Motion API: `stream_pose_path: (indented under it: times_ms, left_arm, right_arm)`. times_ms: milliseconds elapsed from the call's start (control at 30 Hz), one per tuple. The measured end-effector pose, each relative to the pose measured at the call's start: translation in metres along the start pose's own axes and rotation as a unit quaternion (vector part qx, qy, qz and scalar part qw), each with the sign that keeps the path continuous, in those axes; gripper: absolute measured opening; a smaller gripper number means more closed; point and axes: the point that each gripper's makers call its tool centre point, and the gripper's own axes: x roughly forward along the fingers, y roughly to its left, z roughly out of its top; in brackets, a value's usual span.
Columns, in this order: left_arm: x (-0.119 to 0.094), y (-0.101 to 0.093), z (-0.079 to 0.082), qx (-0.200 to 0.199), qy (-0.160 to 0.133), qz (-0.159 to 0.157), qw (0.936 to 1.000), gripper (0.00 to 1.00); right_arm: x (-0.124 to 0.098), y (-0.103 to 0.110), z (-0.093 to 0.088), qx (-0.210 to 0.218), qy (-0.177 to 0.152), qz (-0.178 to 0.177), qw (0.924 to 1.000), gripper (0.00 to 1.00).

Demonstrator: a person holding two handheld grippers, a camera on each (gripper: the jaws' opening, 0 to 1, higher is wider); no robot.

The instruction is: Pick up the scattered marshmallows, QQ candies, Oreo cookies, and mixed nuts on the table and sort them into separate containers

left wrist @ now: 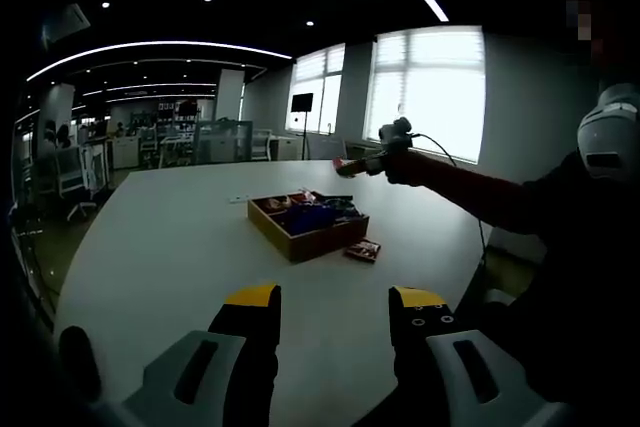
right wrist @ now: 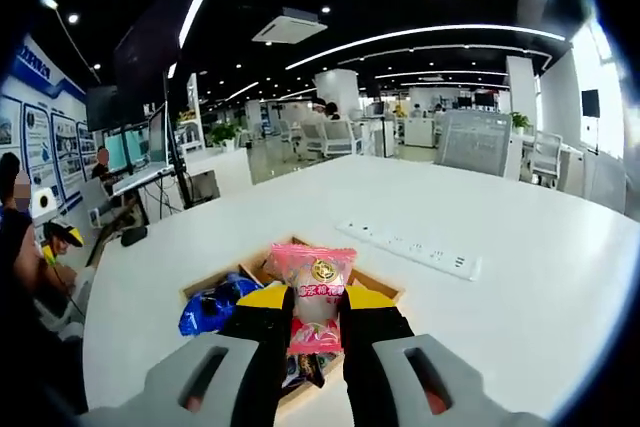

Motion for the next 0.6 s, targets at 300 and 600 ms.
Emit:
stream_pose_path:
  times_ms: [300, 600]
  left_arm:
    - [-0.003, 0.002, -0.001, -0.003, 0.000, 0.004, 1.0000, 0.48]
    - [-0.004, 0.003, -0.001, -0.004, -0.002, 0.005, 1.0000, 0.48]
  right_arm:
    - [0.015, -0.012, -0.006, 0.023, 0.013, -0.009, 0.9996, 0.15]
    - [0.024, -0.017, -0.010, 0.020, 0.031, -0.021, 0.9991, 0.16]
